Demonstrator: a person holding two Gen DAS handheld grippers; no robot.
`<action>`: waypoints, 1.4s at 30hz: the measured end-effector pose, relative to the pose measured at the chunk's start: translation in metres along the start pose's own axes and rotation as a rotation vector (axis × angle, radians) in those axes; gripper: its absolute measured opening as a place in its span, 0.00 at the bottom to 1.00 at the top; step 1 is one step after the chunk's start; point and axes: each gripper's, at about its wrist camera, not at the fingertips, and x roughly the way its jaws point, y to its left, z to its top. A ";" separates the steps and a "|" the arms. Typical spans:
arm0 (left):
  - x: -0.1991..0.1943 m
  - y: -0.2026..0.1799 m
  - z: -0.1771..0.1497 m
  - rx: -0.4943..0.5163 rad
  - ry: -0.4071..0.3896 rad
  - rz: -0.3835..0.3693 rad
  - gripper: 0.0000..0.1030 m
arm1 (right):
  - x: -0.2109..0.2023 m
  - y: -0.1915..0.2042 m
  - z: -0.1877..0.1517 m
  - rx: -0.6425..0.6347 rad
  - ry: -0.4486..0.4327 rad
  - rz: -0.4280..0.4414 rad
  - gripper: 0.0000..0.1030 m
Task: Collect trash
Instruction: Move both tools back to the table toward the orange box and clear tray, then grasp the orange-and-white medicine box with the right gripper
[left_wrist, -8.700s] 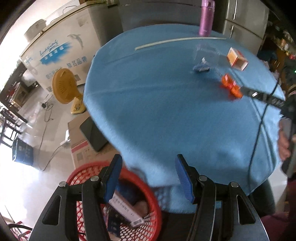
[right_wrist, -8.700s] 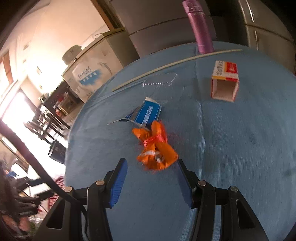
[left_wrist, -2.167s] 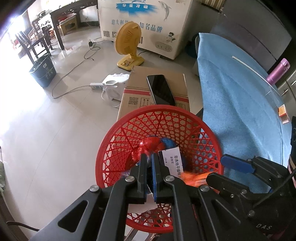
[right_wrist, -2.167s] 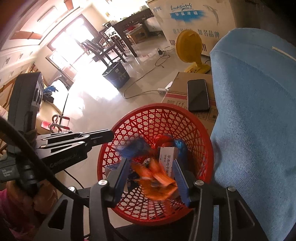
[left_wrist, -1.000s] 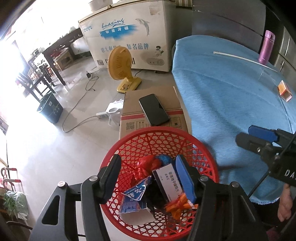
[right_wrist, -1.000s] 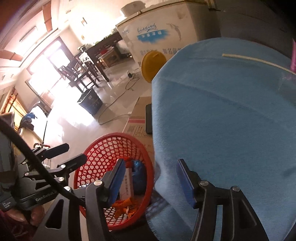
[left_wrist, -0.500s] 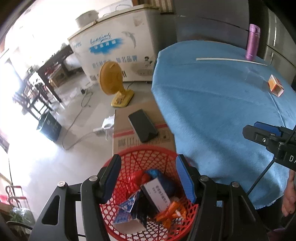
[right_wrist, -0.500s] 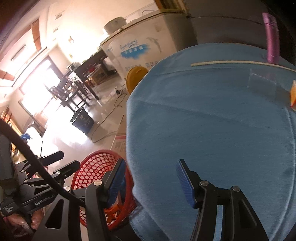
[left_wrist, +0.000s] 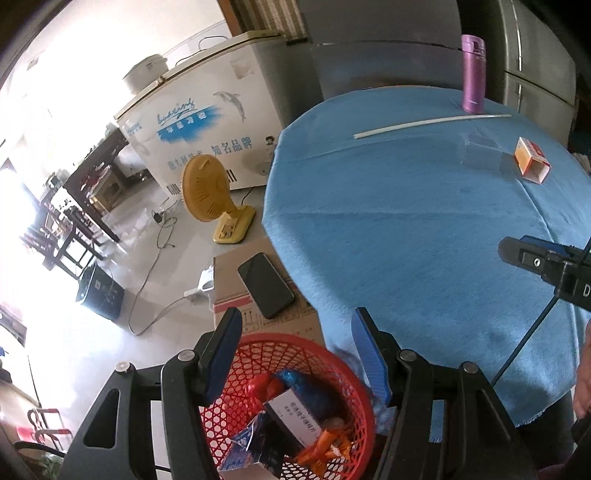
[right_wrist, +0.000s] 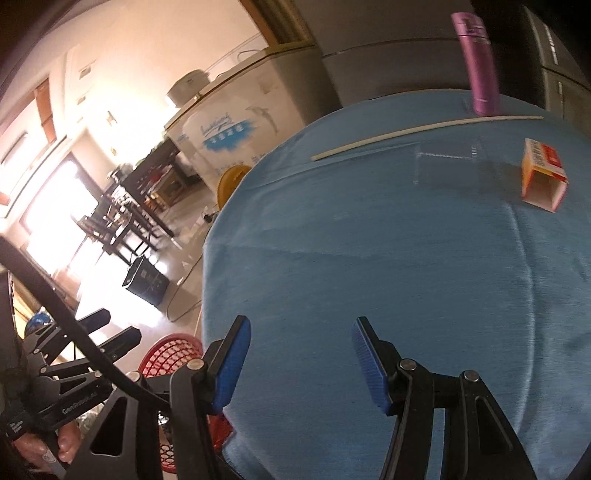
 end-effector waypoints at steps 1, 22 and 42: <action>0.000 -0.003 0.001 0.007 0.001 0.001 0.61 | -0.002 -0.004 0.001 0.007 -0.004 -0.004 0.59; 0.029 -0.076 0.034 0.148 0.073 -0.103 0.61 | -0.050 -0.136 0.013 0.269 -0.117 -0.180 0.59; 0.049 -0.097 0.116 0.211 -0.014 -0.158 0.61 | -0.020 -0.196 0.116 0.404 -0.198 -0.447 0.69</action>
